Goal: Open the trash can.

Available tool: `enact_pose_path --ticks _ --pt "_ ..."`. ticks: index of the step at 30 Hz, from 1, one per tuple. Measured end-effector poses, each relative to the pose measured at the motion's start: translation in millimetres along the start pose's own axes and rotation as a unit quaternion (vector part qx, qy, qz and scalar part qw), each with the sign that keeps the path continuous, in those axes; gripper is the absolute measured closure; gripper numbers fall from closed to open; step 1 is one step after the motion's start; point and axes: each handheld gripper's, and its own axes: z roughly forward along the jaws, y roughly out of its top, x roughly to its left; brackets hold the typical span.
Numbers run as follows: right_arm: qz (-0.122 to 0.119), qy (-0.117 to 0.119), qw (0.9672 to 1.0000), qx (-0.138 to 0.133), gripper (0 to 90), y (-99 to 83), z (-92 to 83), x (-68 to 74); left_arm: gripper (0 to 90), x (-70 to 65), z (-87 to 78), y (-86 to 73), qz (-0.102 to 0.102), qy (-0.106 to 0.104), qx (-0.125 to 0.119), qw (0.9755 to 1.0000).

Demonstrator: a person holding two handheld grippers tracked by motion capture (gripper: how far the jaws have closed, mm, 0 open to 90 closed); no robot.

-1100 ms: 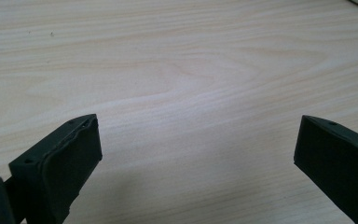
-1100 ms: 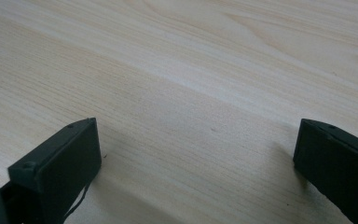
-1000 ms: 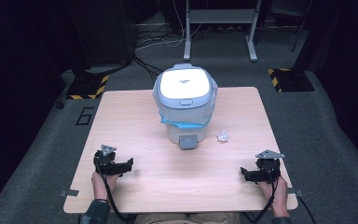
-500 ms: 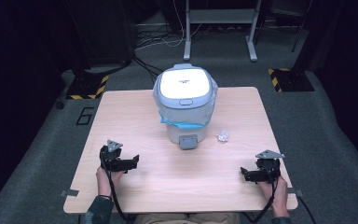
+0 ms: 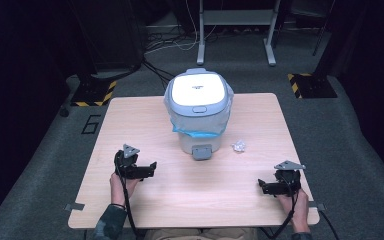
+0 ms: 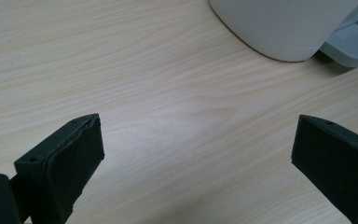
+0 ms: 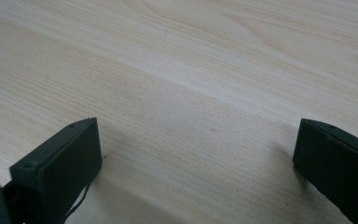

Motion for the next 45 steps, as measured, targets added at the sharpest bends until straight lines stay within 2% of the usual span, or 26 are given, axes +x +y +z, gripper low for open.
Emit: enact_pose_path --ticks 20,31,37,44,45 --pt "-0.001 -0.001 1.0000 -0.001 0.3 -0.1 0.0 -0.5 2.3 -16.8 12.9 22.6 0.039 -0.018 0.007 0.9991" --pt "-0.001 -0.002 1.0000 -0.001 0.4 -0.1 0.1 -0.6 2.4 -28.5 23.8 34.1 0.045 -0.030 0.006 0.9985" --pt "0.000 -0.001 1.0000 -0.001 0.5 -0.1 0.0 -0.6 2.2 -34.6 28.7 40.2 0.055 -0.034 0.005 0.9979" --pt "0.000 -0.001 1.0000 -0.001 0.5 -0.1 0.0 -0.6 1.4 -43.5 37.5 44.7 0.058 -0.050 0.006 0.9971" --pt "0.000 -0.001 1.0000 -0.001 0.5 -0.1 0.0 -0.6 1.4 -44.9 38.3 46.0 0.064 -0.052 0.010 0.9966"
